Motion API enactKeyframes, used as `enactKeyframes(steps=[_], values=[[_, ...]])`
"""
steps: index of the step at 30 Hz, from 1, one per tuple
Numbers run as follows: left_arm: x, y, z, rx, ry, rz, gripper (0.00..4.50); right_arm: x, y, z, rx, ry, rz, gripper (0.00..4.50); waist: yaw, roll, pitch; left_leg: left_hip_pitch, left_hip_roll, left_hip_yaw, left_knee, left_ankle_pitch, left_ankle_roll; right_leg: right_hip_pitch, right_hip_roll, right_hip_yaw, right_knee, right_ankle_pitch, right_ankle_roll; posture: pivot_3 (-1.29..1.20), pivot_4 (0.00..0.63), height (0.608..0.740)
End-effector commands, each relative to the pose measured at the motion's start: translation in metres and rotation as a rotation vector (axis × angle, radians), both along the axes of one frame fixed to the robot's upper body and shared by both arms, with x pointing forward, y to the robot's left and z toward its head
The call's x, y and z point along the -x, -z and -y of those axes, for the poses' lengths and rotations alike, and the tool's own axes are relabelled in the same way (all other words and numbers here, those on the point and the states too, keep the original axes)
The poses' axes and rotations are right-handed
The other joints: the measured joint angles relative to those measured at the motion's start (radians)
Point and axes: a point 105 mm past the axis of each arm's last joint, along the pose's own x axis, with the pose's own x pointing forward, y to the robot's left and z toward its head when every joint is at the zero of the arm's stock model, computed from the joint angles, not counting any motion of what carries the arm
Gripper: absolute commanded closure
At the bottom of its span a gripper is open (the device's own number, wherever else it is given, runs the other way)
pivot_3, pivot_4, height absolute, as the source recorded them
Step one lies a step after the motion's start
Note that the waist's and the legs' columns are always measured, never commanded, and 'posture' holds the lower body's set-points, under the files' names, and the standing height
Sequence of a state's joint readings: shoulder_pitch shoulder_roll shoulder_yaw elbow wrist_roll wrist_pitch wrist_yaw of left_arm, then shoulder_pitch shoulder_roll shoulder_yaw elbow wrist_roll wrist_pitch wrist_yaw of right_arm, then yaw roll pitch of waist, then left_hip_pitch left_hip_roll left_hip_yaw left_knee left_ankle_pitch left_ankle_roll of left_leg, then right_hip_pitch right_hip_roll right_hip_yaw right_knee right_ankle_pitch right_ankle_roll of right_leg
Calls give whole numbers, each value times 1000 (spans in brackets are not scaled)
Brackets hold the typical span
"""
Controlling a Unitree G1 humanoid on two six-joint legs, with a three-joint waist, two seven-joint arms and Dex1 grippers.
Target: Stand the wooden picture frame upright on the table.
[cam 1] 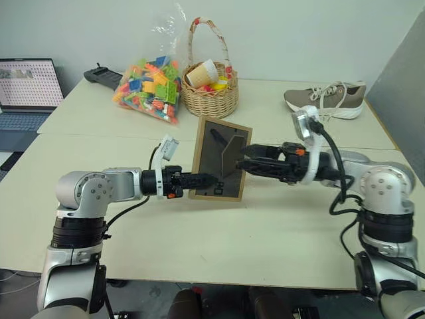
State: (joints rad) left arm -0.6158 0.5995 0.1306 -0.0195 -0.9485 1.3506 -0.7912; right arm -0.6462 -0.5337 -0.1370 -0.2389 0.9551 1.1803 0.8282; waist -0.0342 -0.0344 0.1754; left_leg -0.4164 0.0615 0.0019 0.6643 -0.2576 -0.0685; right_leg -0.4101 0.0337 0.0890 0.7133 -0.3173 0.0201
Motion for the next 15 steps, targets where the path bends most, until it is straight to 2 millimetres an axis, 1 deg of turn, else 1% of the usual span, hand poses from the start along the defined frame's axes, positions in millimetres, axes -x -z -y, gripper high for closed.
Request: enactKeyframes(steps=[1, 3, 5, 7, 8, 10, 12, 15], values=[[4, -17, -6, 132, 8, -57, 3202, -13, 1, 22, 167, 180, 287, 65, -2, 0, 0, 0, 0, 0, 0, 0, 0, 0, 0, 0, 0, 0, 0, 0, 150, 740], [9, -17, -8, 178, 25, -131, 3202, -19, 11, 33, 336, 243, 540, 65, -1, 0, 0, 0, 0, 0, 0, 0, 0, 0, 0, 0, 0, 0, 0, 0, 150, 740], [14, -18, -8, 235, 55, -193, 3202, -33, 16, 48, 486, 343, 851, 65, -1, -1, 0, -1, 0, 0, 0, 0, 0, 0, 1, -1, -1, 0, 1, 0, 150, 740], [19, -19, -7, 286, 91, -243, 3202, -40, 24, 57, 642, 353, 1168, 65, -4, -1, 0, -1, -1, 1, 0, 0, 0, 0, 1, -1, -1, -1, 1, 0, 150, 740], [20, -19, -7, 298, 98, -257, 3202, -40, 29, 58, 683, 331, 1256, 65, -4, -1, 0, -1, -1, 1, 0, 0, 0, 0, 0, -1, -1, 0, 1, 0, 150, 740], [29, -13, -3, 311, 133, -304, 3202, -44, 26, 53, 691, 321, 1493, 65, -5, -1, 0, 0, -1, 1, 1, 0, 0, 0, -1, 0, 0, 0, 1, 0, 150, 740], [34, -9, 1, 326, 147, -338, 3202, -45, 24, 41, 650, 302, 1662, 65, -15, -1, 0, 1, 0, 1, 1, 1, -2, 0, -2, 2, 1, 0, 1, 0, 150, 740], [38, -5, 6, 320, 131, -347, 3202, -42, 25, 28, 580, 247, 1832, 65, -20, -1, 0, 3, 1, 0, 1, 3, -4, 0, -3, 3, 3, 0, 1, 0, 150, 740]])
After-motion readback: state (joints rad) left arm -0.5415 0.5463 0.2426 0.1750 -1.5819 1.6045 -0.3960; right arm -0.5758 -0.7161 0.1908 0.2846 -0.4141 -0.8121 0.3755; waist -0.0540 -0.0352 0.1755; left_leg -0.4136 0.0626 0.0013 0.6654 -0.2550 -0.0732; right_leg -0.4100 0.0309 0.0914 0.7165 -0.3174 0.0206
